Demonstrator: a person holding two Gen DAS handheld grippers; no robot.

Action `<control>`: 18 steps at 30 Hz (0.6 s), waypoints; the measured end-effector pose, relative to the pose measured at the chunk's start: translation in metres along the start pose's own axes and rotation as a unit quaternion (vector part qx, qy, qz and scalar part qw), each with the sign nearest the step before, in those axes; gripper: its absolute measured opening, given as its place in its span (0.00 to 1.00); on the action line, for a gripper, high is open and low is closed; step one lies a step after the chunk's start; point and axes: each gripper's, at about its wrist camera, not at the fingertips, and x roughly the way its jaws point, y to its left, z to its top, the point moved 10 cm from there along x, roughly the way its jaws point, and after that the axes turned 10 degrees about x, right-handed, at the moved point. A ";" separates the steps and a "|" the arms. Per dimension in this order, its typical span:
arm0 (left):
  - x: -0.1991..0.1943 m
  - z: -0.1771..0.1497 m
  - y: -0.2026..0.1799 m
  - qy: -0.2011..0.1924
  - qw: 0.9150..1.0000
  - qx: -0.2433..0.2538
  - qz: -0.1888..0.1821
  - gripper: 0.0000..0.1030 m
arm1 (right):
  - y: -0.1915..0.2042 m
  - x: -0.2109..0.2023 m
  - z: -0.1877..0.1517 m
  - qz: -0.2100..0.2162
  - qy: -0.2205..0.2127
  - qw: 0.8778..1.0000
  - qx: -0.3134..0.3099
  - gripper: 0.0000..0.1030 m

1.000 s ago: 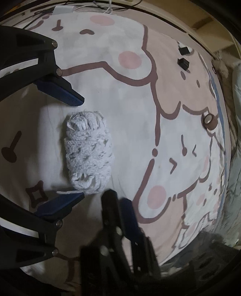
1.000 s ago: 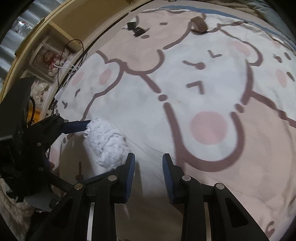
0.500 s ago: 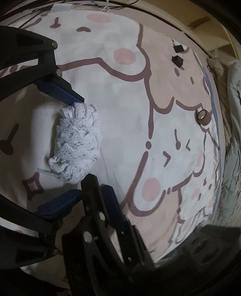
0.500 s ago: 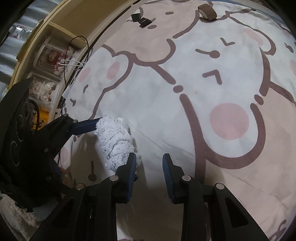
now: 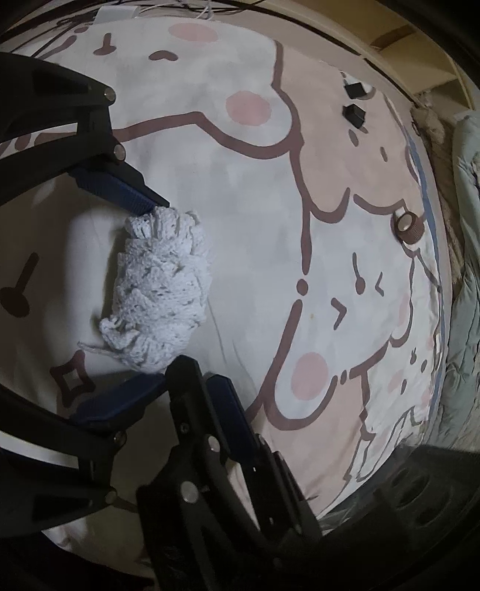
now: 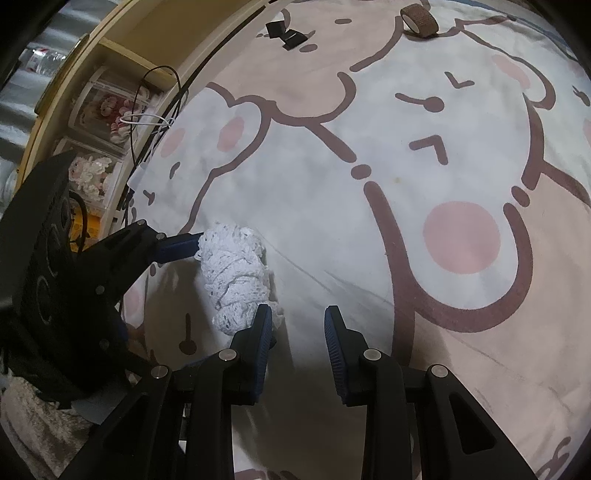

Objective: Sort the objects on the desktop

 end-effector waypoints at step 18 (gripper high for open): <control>-0.006 0.039 0.015 -0.067 0.997 -0.022 -0.011 0.78 | -0.025 -0.085 0.079 -0.042 -0.144 0.987 -0.051 0.31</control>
